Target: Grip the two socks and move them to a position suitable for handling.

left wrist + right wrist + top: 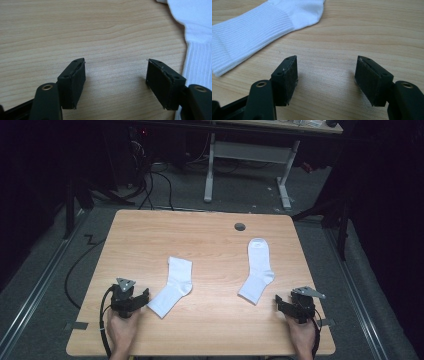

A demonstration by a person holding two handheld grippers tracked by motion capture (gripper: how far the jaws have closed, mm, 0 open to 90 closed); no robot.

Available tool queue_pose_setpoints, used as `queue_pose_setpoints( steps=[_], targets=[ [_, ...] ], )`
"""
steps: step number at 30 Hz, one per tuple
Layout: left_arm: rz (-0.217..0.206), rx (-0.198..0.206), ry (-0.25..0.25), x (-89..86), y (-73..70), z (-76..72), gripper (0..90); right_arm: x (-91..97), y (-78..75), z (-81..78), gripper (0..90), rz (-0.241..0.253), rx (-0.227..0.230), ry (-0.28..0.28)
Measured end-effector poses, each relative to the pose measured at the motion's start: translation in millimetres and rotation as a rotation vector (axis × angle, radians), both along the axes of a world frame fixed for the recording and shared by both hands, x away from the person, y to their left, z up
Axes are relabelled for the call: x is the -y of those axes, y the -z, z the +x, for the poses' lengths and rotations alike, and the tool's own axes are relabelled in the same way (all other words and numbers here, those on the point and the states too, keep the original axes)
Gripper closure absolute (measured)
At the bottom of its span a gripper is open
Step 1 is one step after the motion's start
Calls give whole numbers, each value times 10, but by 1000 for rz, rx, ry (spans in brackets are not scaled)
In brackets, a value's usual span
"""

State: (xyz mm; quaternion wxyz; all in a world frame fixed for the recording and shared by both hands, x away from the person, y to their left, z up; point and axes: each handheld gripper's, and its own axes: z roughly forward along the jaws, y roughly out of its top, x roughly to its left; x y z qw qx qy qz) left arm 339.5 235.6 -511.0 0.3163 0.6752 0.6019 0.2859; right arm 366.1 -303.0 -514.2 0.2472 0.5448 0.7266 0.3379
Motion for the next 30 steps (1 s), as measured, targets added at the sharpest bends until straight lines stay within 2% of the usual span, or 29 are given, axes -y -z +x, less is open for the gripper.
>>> queue_pose_setpoints(
  steps=[8, 14, 19, 25, 30],
  targets=[
    [2, -3, 3, 9, -1, 5, 297, 16, -1, 3, 345, 14, -1, -2],
    [5, -8, 45, 27, -1, 32, 277, 23, -2, 3, 344, 26, -3, -1],
    [4, -7, 53, 34, -2, 32, 286, 20, -2, 2, 341, 24, -4, 0],
    [11, -10, 102, 36, -9, 55, 306, 23, -1, 0, 335, 30, -4, -3],
    [16, -36, 133, 63, -43, 73, 354, 21, -2, -1, 335, 29, -5, -2]
  ],
)
